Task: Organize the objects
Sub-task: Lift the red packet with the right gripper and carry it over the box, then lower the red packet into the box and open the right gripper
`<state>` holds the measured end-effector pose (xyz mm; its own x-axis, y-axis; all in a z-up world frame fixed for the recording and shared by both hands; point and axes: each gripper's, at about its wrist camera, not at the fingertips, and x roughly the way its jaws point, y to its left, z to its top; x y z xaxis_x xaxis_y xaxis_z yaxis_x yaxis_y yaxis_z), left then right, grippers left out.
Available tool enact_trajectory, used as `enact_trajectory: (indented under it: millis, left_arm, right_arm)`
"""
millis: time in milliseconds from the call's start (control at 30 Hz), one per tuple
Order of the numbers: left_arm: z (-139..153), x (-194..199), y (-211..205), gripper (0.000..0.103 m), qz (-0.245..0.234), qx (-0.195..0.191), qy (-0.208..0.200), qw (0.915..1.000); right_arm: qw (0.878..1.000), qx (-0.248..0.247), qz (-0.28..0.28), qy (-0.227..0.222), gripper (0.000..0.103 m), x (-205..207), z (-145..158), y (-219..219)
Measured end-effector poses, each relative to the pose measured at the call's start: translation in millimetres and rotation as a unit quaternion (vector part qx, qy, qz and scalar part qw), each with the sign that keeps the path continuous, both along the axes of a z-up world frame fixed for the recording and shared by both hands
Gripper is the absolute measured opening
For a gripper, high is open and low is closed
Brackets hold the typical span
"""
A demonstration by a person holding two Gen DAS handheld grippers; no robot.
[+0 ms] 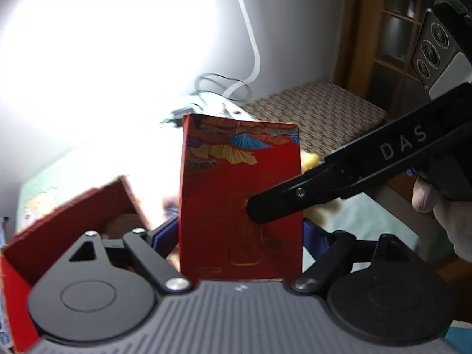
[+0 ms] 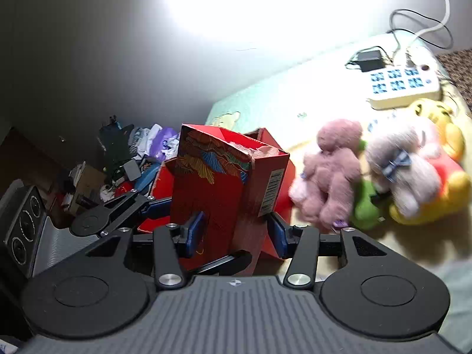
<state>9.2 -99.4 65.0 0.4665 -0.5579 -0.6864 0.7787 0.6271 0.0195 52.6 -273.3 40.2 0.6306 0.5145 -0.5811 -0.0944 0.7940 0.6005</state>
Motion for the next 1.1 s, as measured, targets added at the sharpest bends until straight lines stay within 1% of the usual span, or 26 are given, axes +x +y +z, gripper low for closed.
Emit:
enact_trajectory:
  millis: [67,133,233,400,533,667,800,933,1033,1100]
  left_arm:
    - [6.2,12.3,13.7,0.085,0.030,-0.002,-0.012,0.9995]
    - [9.9,27.7,31.9,0.085,0.062,0.000,-0.018,0.9979]
    - [7.5,51.3,62.1,0.085,0.110,0.009,-0.016,0.9937]
    - [-12.2,86.5,106.8,0.085,0.180,0.040,-0.007,0.9829]
    - [-36.6,118.3,132.2,0.085,0.218,0.060,0.020,0.9739]
    - [-63.9,137.1,156.9,0.085,0.241,0.086,0.051,0.9654]
    - [-90.0,155.7,167.7,0.085,0.256,0.102,0.086,0.9575]
    - [-108.7,163.0,169.4,0.085,0.263,0.112,0.116,0.9512]
    - [-111.2,162.1,159.3,0.085,0.262,0.144,0.096,0.9494]
    - [-113.0,162.5,154.4,0.086,0.259,0.156,0.092,0.9487]
  right_arm:
    - [1.000,0.005,0.028,-0.003,0.051,24.4,1.0,19.9]
    - [0.999,0.013,0.053,0.004,0.051,49.2,-2.0,42.9]
    - [0.995,0.017,0.097,0.015,0.050,84.8,-12.1,81.4]
    - [0.987,0.021,0.151,0.052,0.050,134.6,-40.6,140.5]
    - [0.979,0.014,0.182,0.087,0.050,165.6,-67.6,175.2]
    - [0.971,-0.006,0.208,0.117,0.051,189.7,-89.1,199.6]
    - [0.961,-0.026,0.237,0.138,0.051,204.8,-105.0,210.8]
    - [0.952,-0.037,0.261,0.155,0.052,215.1,-117.2,217.9]
    - [0.947,-0.048,0.270,0.164,0.052,218.5,-123.8,221.3]
    - [0.946,-0.049,0.271,0.174,0.052,219.5,-128.6,221.8]
